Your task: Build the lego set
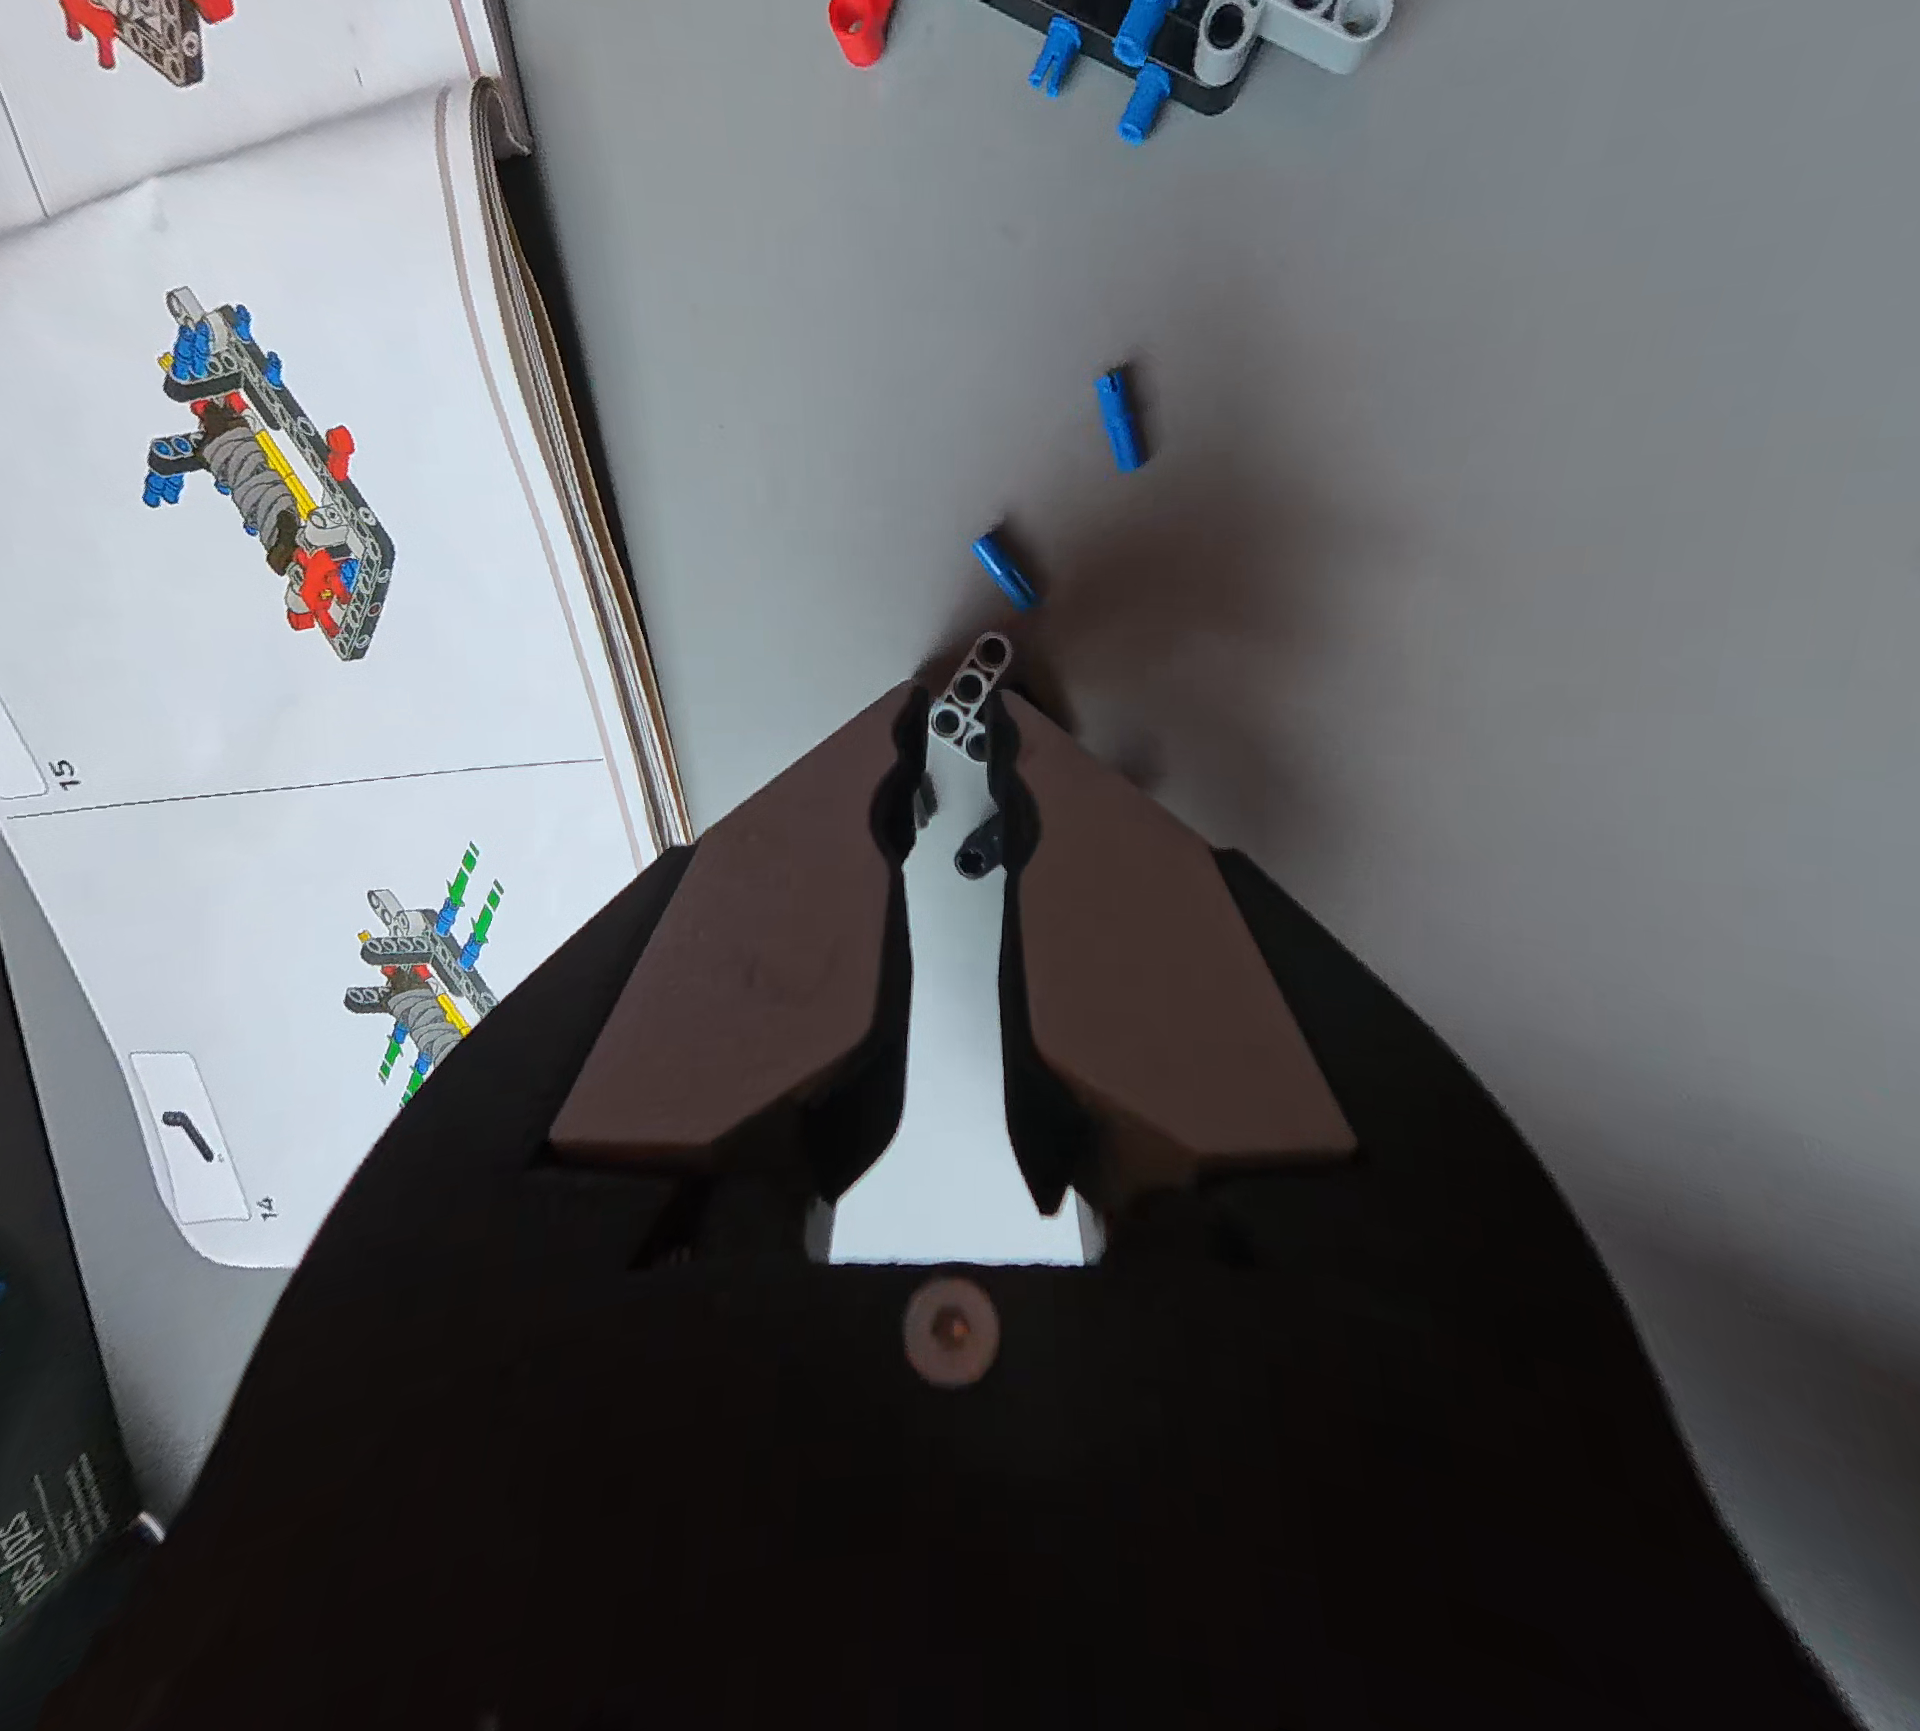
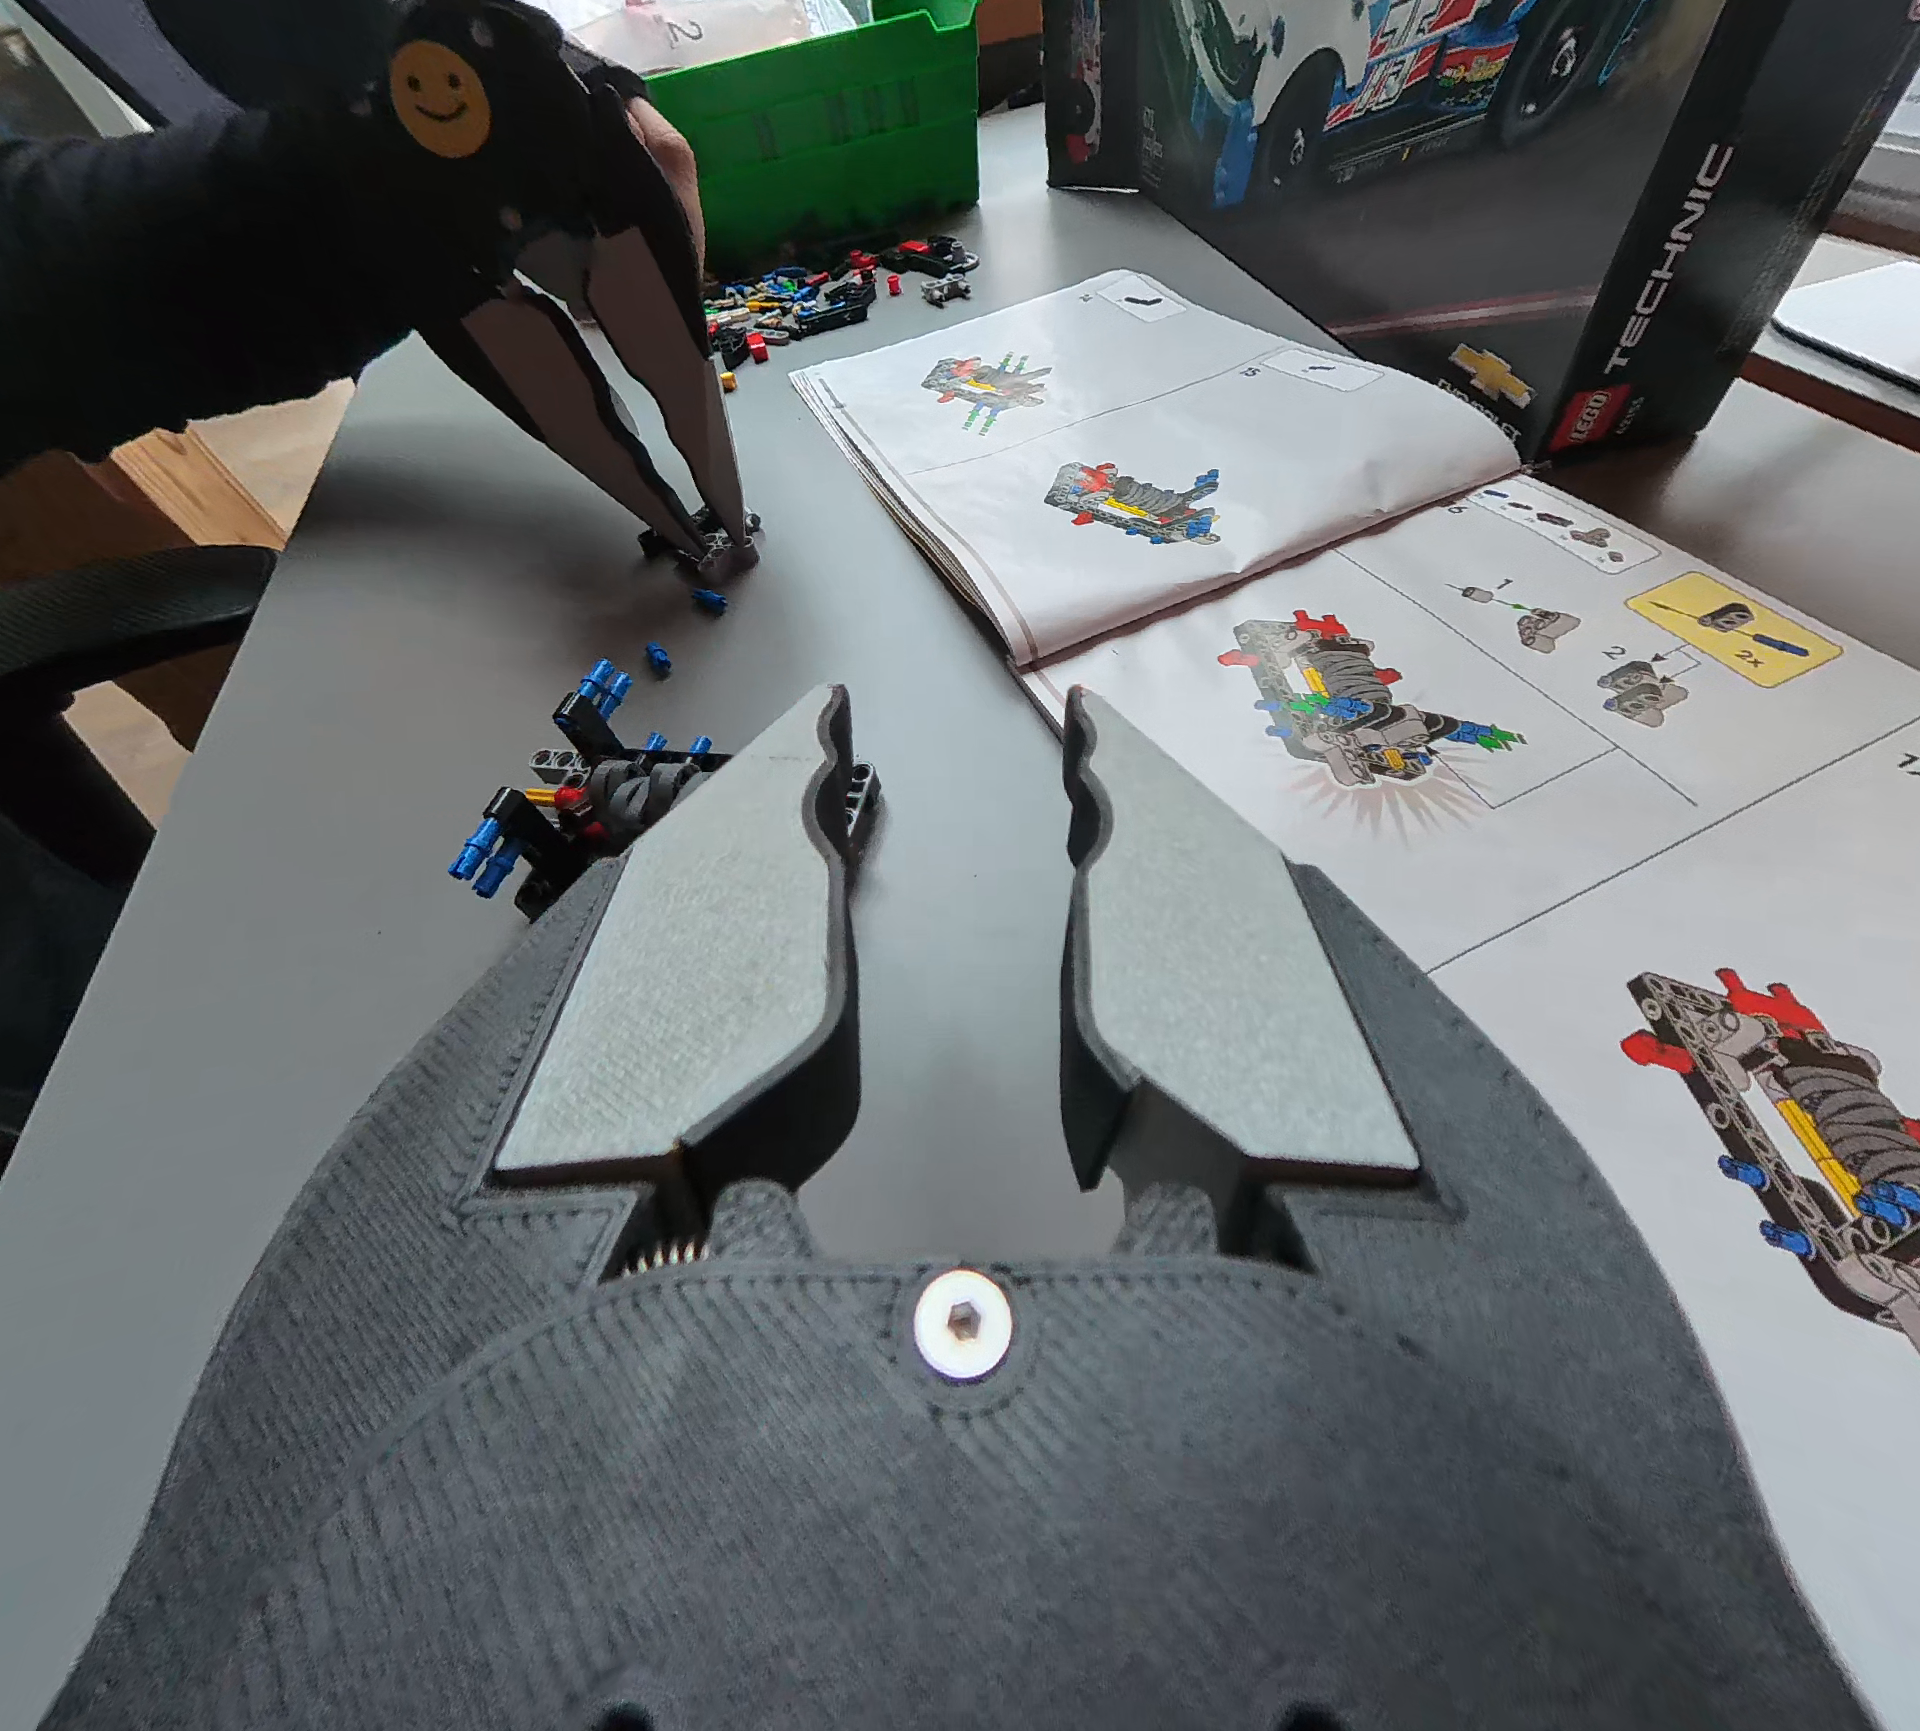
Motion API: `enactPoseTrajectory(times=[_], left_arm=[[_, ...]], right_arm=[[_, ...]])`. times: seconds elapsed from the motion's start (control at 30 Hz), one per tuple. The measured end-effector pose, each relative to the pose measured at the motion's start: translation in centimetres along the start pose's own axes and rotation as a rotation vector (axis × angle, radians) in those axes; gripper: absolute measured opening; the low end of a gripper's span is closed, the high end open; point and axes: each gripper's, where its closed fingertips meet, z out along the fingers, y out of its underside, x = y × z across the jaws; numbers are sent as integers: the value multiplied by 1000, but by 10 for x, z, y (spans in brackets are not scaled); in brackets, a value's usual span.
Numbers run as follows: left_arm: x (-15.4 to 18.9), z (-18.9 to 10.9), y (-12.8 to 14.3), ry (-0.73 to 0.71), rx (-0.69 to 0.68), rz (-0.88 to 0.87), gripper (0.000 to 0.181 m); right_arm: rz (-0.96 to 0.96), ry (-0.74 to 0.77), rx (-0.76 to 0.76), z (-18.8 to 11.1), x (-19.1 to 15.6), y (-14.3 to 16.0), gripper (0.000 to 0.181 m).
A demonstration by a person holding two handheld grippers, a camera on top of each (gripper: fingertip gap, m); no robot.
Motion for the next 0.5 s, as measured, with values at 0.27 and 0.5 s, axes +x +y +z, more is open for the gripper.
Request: enactPoseTrajectory(times=[0.27,0.5], left_arm=[[-6,2,-3,-50,51,-63,8],[-5,-3,-12,-40,80,-81,16]], right_arm=[[10,-4,3,-1,0,0,37],[15,-11,2,-1,0,0,37]])
